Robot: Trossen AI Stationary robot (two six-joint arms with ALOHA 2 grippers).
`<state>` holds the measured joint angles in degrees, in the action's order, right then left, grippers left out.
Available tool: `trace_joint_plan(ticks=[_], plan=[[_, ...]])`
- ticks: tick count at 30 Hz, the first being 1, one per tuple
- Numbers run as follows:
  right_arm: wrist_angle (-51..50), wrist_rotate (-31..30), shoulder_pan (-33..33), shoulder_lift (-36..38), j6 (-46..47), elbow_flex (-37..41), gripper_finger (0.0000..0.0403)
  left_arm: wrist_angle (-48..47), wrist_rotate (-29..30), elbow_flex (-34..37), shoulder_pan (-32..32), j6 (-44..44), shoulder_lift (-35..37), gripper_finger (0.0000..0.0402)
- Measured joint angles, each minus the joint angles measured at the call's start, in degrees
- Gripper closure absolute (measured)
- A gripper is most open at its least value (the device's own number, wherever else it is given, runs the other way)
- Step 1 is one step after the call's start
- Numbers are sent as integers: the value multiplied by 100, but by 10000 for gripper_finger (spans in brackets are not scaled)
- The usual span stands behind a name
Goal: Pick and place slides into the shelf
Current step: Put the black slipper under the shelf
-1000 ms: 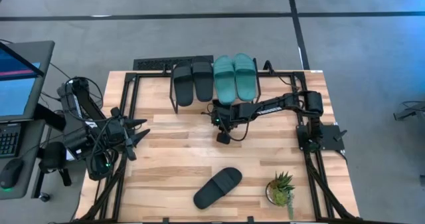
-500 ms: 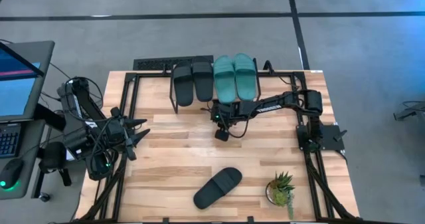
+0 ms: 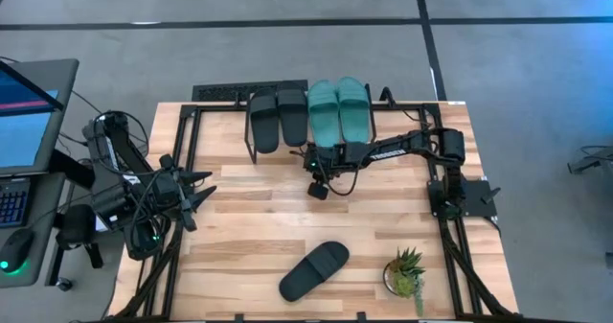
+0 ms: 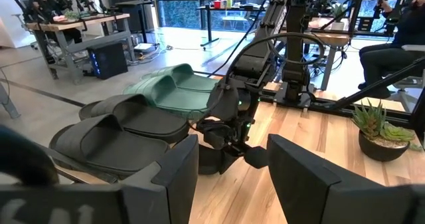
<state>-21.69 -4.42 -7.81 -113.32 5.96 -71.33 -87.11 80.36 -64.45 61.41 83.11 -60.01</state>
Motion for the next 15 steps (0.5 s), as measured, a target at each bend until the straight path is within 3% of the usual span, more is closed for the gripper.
trace_joint_plan(ticks=[15], plan=[[-9,228,-38,-2,-38,-81,403,2,0,0,0,11,0,233]])
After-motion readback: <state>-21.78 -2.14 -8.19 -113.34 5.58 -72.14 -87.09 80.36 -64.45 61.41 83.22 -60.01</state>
